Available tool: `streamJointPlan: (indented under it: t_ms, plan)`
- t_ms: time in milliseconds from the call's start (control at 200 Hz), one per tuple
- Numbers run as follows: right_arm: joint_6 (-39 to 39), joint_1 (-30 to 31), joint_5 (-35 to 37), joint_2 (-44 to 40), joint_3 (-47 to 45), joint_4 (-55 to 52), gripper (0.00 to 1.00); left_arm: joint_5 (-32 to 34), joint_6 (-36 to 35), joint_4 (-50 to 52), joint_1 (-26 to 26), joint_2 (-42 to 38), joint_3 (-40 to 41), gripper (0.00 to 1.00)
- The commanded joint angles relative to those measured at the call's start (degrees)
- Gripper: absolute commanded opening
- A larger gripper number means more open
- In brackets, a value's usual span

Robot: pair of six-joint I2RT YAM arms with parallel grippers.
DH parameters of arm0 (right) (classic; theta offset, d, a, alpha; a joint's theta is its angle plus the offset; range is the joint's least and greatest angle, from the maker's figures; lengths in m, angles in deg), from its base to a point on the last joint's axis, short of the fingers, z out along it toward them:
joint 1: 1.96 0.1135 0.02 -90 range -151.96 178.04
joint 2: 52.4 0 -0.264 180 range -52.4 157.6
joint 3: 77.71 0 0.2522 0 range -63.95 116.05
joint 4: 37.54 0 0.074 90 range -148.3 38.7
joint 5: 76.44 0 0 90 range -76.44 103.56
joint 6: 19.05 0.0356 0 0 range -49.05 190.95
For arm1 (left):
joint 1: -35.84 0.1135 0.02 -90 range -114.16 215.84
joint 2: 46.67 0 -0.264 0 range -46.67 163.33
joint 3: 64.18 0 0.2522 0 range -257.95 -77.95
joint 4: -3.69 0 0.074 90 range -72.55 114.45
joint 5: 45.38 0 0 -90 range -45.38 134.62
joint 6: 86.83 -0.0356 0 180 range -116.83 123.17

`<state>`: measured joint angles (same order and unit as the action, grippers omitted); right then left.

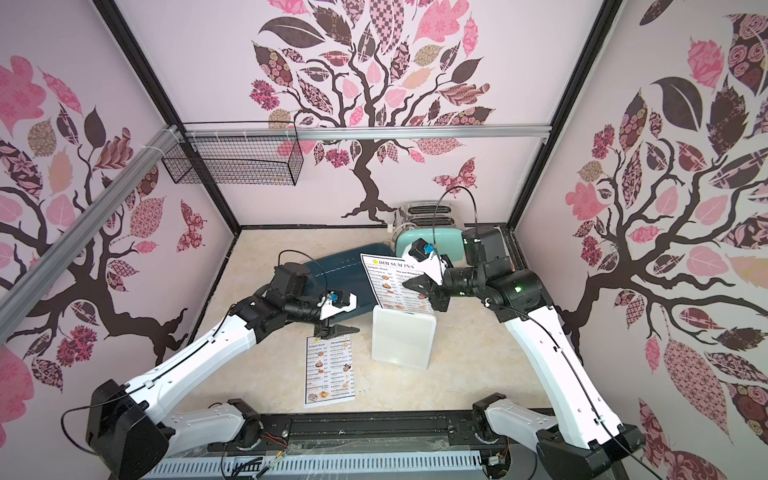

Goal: Replace the menus in the menu holders
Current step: Insert the menu into the menu holder.

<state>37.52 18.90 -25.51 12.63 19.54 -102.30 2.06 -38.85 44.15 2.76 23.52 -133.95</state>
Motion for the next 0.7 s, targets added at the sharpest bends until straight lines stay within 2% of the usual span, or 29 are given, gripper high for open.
streamJointPlan:
  t_ms: [0,695]
  plan:
    - [-1.3,-0.3,2.0,0.3,-0.6,-0.6,0.0,-0.1,-0.6,0.8,0.2,0.3,-0.3,0.64]
    - [0.2,-0.3,-0.6,1.5,-7.1,7.3,0.0,0.2,-1.0,1.5,0.2,0.1,-0.4,0.64]
